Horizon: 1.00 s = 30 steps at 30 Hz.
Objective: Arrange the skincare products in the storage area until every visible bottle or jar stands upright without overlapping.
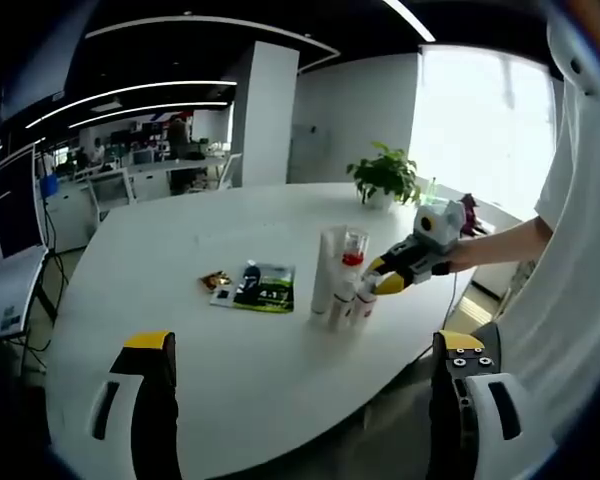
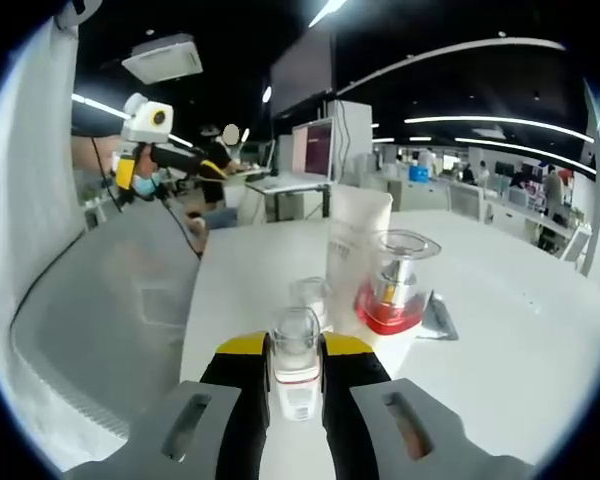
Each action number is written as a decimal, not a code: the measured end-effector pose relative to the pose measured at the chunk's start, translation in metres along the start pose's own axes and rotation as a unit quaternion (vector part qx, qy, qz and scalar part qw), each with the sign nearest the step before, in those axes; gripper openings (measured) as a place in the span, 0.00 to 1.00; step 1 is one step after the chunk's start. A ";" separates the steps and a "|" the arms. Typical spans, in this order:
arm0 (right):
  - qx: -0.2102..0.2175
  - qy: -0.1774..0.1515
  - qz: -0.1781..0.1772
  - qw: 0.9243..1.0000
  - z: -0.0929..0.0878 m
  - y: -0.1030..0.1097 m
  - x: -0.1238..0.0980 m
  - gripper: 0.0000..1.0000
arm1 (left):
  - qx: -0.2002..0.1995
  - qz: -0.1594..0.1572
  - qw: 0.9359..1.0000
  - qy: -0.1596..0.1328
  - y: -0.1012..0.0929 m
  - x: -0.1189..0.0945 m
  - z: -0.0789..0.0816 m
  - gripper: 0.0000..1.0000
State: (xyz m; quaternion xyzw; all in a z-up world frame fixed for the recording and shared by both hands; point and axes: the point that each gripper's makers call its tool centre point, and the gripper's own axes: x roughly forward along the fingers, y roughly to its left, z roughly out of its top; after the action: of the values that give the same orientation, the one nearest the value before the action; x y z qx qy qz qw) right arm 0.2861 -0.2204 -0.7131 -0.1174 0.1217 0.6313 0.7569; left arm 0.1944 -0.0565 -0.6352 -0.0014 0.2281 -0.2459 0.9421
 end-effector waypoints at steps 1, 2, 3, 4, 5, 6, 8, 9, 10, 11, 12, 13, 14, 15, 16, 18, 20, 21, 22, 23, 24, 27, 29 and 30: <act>0.001 0.001 0.002 1.000 0.000 0.000 0.000 0.18 | 0.000 0.000 1.000 0.000 0.000 0.000 0.000 0.99; 0.007 0.008 0.002 1.000 -0.002 0.000 0.000 0.18 | 0.000 0.001 1.000 -0.001 0.000 0.001 0.001 0.99; 0.005 0.009 0.004 1.000 -0.001 -0.001 -0.001 0.18 | 0.001 0.001 1.000 -0.001 0.000 0.002 0.002 0.99; 0.002 0.011 0.006 1.000 -0.001 -0.001 -0.001 0.18 | 0.001 0.000 1.000 -0.002 0.000 0.003 0.003 0.99; 0.014 0.020 0.011 1.000 -0.004 0.000 -0.001 0.19 | 0.002 -0.001 1.000 -0.002 0.000 0.005 0.004 0.99; 0.004 0.021 0.009 1.000 -0.004 0.000 0.000 0.19 | 0.002 -0.002 1.000 -0.002 0.000 0.006 0.005 0.99; 0.007 0.030 0.013 0.999 -0.008 0.001 0.000 0.20 | 0.004 -0.004 1.000 -0.002 -0.001 0.009 0.006 0.99; 0.010 0.028 0.013 0.999 -0.008 0.001 0.000 0.22 | 0.005 -0.006 1.000 -0.001 -0.001 0.010 0.006 0.99; 0.012 0.028 0.011 0.999 -0.009 0.001 0.001 0.23 | 0.006 -0.007 1.000 -0.001 -0.001 0.011 0.007 0.99; 0.015 0.030 0.009 0.999 -0.010 0.001 0.001 0.25 | 0.007 -0.008 1.000 0.000 -0.001 0.012 0.007 0.99; 0.019 0.036 0.005 0.999 -0.013 0.000 0.000 0.26 | 0.007 -0.009 1.000 0.000 -0.001 0.013 0.008 0.99; 0.021 0.041 -0.002 0.999 -0.016 -0.001 0.000 0.27 | 0.007 -0.010 1.000 0.000 0.000 0.013 0.008 0.99; 0.026 0.049 -0.009 0.998 -0.021 -0.001 -0.001 0.27 | 0.007 -0.010 1.000 0.000 0.000 0.014 0.008 0.99; 0.033 0.058 -0.020 0.998 -0.027 -0.002 -0.001 0.28 | 0.007 -0.011 1.000 0.001 0.000 0.015 0.008 0.99; 0.033 0.065 -0.032 0.997 -0.033 -0.002 -0.001 0.28 | 0.007 -0.011 1.000 0.001 0.001 0.016 0.008 0.99; 0.051 0.073 -0.054 0.995 -0.040 -0.002 -0.001 0.28 | 0.006 -0.012 1.000 0.002 0.002 0.017 0.007 0.99; 0.075 0.071 -0.083 0.991 -0.046 -0.006 -0.002 0.26 | 0.006 -0.013 1.000 0.005 0.003 0.018 0.006 0.99; 0.088 0.077 -0.102 0.988 -0.052 -0.007 -0.003 0.26 | 0.006 -0.014 1.000 0.006 0.003 0.018 0.006 0.99; 0.096 0.082 -0.115 0.985 -0.055 -0.008 -0.004 0.26 | 0.005 -0.014 1.000 0.006 0.003 0.019 0.005 0.99; 0.107 0.082 -0.132 0.982 -0.061 -0.010 -0.004 0.26 | 0.004 -0.014 1.000 0.007 0.003 0.020 0.005 0.98; 0.114 0.084 -0.139 0.980 -0.066 -0.011 -0.005 0.25 | 0.003 -0.014 1.000 0.007 0.003 0.020 0.005 0.98; 0.156 0.086 -0.147 0.973 -0.075 -0.003 0.001 0.24 | 0.001 -0.015 1.000 0.009 0.003 0.022 0.003 0.98; 0.147 0.099 -0.159 0.971 -0.079 0.000 0.004 0.23 | 0.000 -0.016 1.000 0.010 0.004 0.023 0.003 0.98; 0.154 0.108 -0.168 0.968 -0.083 0.001 0.004 0.23 | 0.001 -0.016 1.000 0.010 0.005 0.023 0.003 0.98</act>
State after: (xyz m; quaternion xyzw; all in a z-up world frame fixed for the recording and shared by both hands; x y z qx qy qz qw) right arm 0.2833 -0.2441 -0.7932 -0.0859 0.2773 0.4526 0.8432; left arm 0.2156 -0.0634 -0.6433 -0.0021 0.2372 -0.2609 0.9358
